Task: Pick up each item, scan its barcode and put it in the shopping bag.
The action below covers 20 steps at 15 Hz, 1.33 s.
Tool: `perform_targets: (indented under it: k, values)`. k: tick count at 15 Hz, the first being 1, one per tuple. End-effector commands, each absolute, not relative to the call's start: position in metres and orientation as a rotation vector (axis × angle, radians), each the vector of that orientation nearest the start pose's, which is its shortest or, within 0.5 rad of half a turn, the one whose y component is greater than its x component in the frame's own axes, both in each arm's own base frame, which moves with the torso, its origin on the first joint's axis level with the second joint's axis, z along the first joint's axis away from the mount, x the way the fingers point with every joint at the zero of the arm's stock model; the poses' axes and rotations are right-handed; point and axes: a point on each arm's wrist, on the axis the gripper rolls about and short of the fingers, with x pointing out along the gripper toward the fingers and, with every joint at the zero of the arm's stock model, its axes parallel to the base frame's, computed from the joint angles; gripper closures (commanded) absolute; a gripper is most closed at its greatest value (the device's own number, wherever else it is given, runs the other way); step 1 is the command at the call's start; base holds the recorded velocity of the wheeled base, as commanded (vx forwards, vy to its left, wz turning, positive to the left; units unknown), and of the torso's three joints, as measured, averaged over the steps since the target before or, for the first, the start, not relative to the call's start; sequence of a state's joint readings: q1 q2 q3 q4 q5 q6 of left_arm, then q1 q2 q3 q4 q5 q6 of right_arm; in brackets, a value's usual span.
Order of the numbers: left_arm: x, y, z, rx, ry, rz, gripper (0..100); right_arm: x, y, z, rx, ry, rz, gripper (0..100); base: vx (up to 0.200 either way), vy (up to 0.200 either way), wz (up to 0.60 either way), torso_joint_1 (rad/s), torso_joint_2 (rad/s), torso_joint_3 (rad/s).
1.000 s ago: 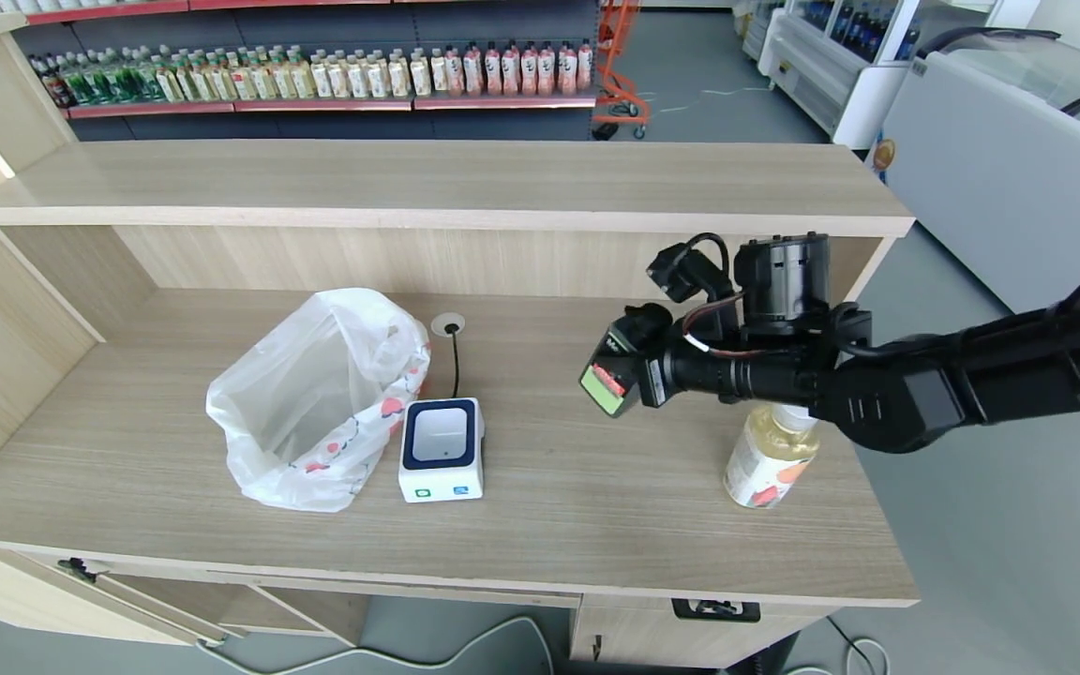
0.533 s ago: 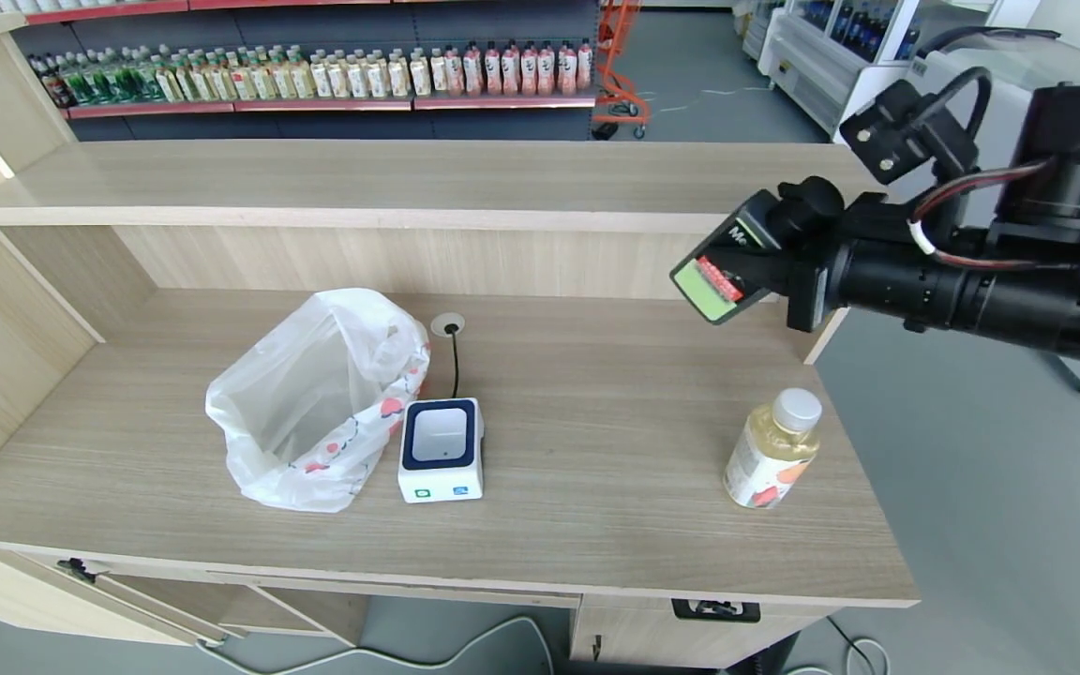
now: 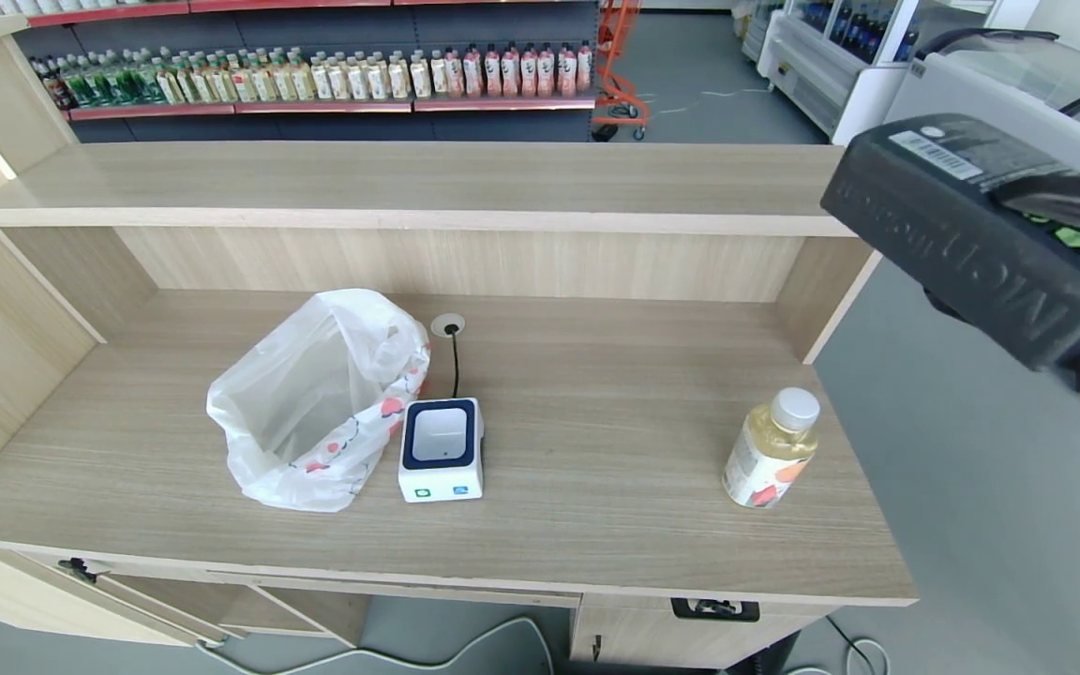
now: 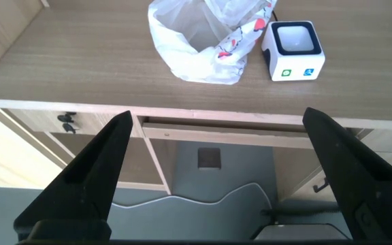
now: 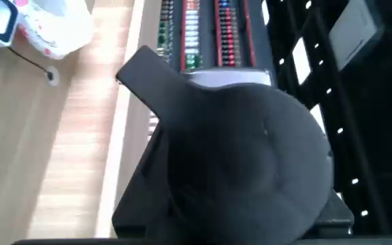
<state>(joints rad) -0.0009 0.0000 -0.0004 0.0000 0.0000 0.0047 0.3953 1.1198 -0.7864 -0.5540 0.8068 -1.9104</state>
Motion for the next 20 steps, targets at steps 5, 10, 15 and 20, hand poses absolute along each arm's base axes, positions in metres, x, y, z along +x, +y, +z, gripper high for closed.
perform_targets:
  k: [5, 10, 15, 20]
  values:
    - [-0.023, 0.0, 0.076, 0.005, 0.0, -0.002, 0, 0.093, 0.076, 0.281, -1.844, -2.135, 0.481, 100, 0.0, 0.0, 0.0, 0.0, 0.0, 0.0]
    - [-0.023, 0.0, 0.076, 0.005, 0.002, 0.0, 0, 0.066, 0.06, 0.269, -1.811, -2.178, 0.572, 100, 0.0, 0.0, 0.0, 0.0, 0.0, 0.0]
    - [-0.023, 0.0, 0.076, 0.005, 0.0, 0.0, 0, 0.076, 0.059, 0.288, -1.892, -2.158, 0.482, 100, 0.0, 0.0, 0.0, 0.0, 0.0, 0.0]
    - [-0.023, 0.0, 0.076, 0.005, 0.002, 0.0, 0, 0.079, 0.059, 0.275, -1.878, -2.127, 0.544, 100, 0.0, 0.0, 0.0, 0.0, 0.0, 0.0]
